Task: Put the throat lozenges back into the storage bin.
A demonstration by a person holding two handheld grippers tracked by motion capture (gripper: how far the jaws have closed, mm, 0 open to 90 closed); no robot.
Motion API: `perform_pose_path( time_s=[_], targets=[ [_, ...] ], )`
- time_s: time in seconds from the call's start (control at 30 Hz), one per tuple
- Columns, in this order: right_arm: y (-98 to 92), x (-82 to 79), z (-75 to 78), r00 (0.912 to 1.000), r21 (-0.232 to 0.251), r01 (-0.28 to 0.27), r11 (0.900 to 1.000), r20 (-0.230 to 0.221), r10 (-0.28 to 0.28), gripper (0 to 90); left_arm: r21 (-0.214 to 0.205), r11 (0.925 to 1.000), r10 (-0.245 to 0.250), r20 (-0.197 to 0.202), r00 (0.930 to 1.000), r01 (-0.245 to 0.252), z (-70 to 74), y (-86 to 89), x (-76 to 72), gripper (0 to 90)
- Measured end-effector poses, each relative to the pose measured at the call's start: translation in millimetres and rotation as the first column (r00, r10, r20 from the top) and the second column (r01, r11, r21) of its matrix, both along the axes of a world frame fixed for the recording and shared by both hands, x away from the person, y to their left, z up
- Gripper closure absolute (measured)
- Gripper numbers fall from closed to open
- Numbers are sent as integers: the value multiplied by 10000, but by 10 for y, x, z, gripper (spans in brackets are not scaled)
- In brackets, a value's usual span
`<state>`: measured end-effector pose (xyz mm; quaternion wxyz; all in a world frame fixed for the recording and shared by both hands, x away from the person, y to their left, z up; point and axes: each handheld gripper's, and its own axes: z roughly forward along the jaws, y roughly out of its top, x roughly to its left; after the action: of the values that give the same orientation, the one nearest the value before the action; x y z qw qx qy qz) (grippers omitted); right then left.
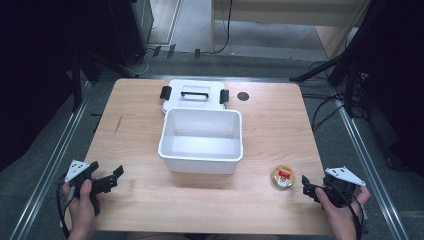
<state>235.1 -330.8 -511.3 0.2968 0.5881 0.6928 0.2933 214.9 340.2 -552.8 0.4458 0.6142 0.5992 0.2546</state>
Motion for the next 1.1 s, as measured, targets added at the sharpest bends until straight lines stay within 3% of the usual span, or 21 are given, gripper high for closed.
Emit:
perform_pose_path(
  time_s=[0.03,0.1,0.43,0.5,0.53,0.57,0.6,0.63,0.67,0.7,0.77,0.8,0.83,0.87,0.9,0.93,0.97,1.0,1.03,1.07,1.1],
  targets=[
    [33,23,54,9990,-183,-181,9997,-403,173,28,-1,10000,2,-4,10000,-2,0,-1,-1,0],
    [66,51,110,9970,-317,-233,9992,-739,209,32,3,10000,6,-3,10000,-6,0,0,-2,0],
    [216,205,307,9833,-782,-613,9951,-1759,467,47,-71,10000,12,-8,10000,-12,-2,3,0,0],
    [277,250,356,9743,-991,-994,9901,-2118,767,46,-67,10000,5,-20,10000,-5,-1,6,-1,0],
    [277,250,356,9743,-991,-994,9901,-2118,767,46,-67,10000,5,-20,10000,-5,-1,6,-1,0],
    [321,277,382,9671,-1115,-1253,9858,-2356,962,46,-79,10000,2,-11,10000,-2,-1,6,-1,0],
    [321,277,382,9671,-1115,-1253,9858,-2356,962,46,-79,10000,2,-11,10000,-2,-1,6,-1,0],
    [365,301,405,9590,-1227,-1491,9812,-2599,1132,46,-90,10000,18,-7,10000,-18,-1,6,-2,0],
    [365,301,405,9590,-1227,-1491,9812,-2599,1132,46,-90,10000,18,-7,10000,-18,-1,6,-2,0],
    [406,331,417,9472,-1289,-1748,9761,-2928,1310,46,-76,10000,20,-18,10000,-20,0,6,-3,0],
    [450,359,423,9348,-1485,-2008,9683,-3247,1441,46,-87,10000,14,-5,10000,-14,-1,7,-3,0],
    [450,359,423,9348,-1485,-2008,9683,-3247,1441,46,-90,10000,10,1,10000,-10,-1,7,-3,0],
    [469,374,425,9278,-1536,-2150,9645,-3403,1527,46,-102,9999,15,4,10000,-15,-2,7,-2,0],
    [488,387,428,9204,-1542,-2293,9611,-3555,1625,46,-104,9999,15,3,10000,-14,-2,8,-2,0],
    [525,415,432,9077,-1575,-2524,9547,-3803,1772,46,-103,9999,14,1,10000,-14,-2,7,-2,0],
    [525,415,432,9077,-1575,-2524,9547,-3803,1772,46,-103,9999,14,1,10000,-14,-2,7,-2,0],
    [564,441,431,8939,-1502,-2650,9525,-4086,1843,46,-86,10000,11,1,10000,-11,-1,7,-3,0],
    [564,441,431,8939,-1502,-2650,9525,-4086,1843,46,-86,10000,11,1,10000,-11,-1,7,-3,0],
    [597,472,425,8811,-1481,-2807,9483,-4315,1934,46,-89,10000,8,2,10000,-8,-2,7,-2,0],
    [597,472,425,8811,-1481,-2807,9483,-4315,1934,46,-88,10000,7,-3,10000,-7,-2,7,-2,0],
    [635,501,418,8657,-1401,-2949,9452,-4579,2022,46,-78,10000,18,-3,10000,-18,-1,6,-3,0]
  ],
)
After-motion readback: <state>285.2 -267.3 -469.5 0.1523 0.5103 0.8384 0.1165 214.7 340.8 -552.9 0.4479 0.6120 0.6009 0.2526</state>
